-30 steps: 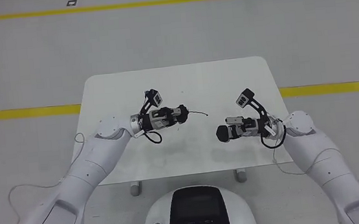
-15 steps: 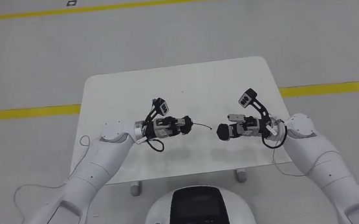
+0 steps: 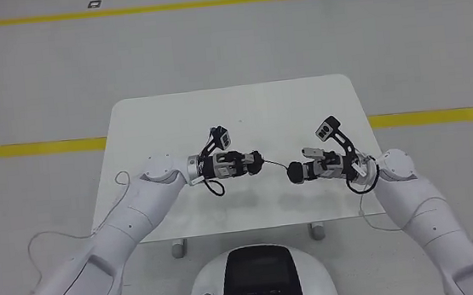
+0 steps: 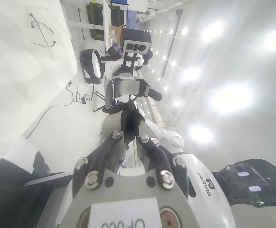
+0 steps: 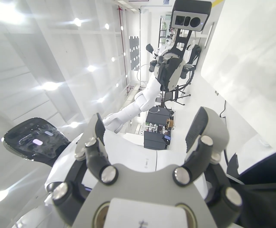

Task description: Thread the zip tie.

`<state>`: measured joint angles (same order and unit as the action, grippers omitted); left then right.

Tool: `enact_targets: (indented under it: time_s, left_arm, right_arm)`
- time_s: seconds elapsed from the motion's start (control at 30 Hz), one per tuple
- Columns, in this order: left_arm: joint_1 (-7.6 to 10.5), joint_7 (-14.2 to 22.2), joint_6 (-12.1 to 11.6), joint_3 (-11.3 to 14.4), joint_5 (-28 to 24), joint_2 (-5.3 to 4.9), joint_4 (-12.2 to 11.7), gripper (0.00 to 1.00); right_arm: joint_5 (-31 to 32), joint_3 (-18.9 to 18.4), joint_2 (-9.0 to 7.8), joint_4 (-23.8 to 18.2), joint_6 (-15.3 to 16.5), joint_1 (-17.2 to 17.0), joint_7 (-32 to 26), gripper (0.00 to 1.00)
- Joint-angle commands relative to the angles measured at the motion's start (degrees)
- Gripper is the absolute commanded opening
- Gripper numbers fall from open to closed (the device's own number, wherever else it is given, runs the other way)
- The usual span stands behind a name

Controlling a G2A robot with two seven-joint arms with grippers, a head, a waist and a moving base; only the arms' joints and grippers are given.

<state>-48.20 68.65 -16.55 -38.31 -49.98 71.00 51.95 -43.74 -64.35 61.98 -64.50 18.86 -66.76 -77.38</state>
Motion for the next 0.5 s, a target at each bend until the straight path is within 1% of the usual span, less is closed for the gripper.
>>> enact_targets:
  time_s: [0.0, 0.1, 0.17, 0.27, 0.33, 0.4, 0.47]
  left_arm:
    - [-1.01, 0.1, 0.2, -0.3, -0.6, -0.08, 1.3, 0.0]
    - [-1.97, -0.4, 0.0, -0.5, -1.4, 0.03, 2.1, 0.0]
    - [-2.34, -0.7, -0.3, -0.7, -2.3, 0.22, 2.3, 0.0]
    - [-2.51, -1.1, -0.9, -1.2, -3.2, 0.43, 2.0, 0.0]
    - [-2.73, -0.9, -1.2, -1.6, -4.2, 0.55, 1.9, 0.0]
    - [-2.78, -0.8, -1.2, -1.8, -4.6, 0.67, 1.5, 0.0]
    - [-2.81, -0.7, -1.2, -1.8, -4.7, 0.81, 1.3, 0.0]
  right_arm:
    - [0.2, -0.1, 0.03, -0.7, -0.5, -0.6, 2.2, 1.0]
    - [-1.1, -0.9, 0.1, 0.4, -0.4, -0.9, 3.6, 1.0]
    - [-2.9, -1.2, 0.23, 1.0, -0.5, -1.0, 3.3, 1.0]
    - [-4.6, -1.3, 0.44, 1.8, -0.5, -0.8, 2.1, 1.0]
    - [-5.7, -1.3, 0.59, 2.5, -1.0, -0.5, 1.1, 0.78]
    - [-5.6, -1.0, 0.76, 3.2, -0.8, -0.1, 0.6, 0.51]
    - [-6.2, -0.7, 0.95, 3.5, -0.9, 0.1, -0.2, 0.46]
